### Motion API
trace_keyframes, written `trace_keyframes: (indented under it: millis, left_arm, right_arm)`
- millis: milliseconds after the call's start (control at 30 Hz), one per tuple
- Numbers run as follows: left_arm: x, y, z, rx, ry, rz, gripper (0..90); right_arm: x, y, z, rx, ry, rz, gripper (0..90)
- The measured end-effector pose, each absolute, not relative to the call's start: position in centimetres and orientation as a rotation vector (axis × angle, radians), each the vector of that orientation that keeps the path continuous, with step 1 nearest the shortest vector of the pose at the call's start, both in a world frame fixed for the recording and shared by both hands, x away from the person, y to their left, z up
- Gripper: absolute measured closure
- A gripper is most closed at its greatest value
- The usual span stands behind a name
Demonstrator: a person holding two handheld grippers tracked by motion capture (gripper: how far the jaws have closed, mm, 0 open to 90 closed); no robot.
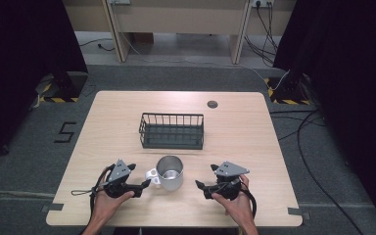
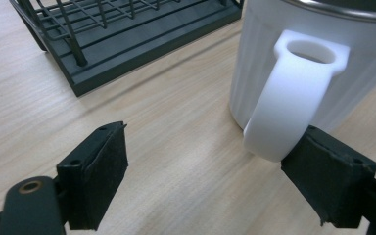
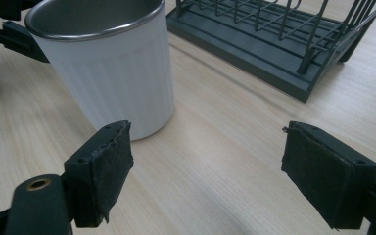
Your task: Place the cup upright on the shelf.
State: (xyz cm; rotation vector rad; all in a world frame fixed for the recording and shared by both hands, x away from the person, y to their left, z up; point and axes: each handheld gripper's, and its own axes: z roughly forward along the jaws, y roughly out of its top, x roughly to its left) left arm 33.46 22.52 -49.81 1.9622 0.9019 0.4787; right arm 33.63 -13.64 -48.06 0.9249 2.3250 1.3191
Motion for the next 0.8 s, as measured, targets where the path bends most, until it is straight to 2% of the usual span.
trace_keyframes:
  millis: [533, 800]
  left_arm:
    - [33.0, 22.9, -50.3, 1.934, 0.894, 0.449, 17.7]
    - [32.0, 25.7, -50.4, 1.916, 0.906, 0.417, 17.7]
  right_arm:
    - [33.3, -11.4, -47.5, 0.786, 2.292, 1.542, 14.9]
    - [33.7, -9.2, -47.1, 0.697, 2.265, 1.626, 14.9]
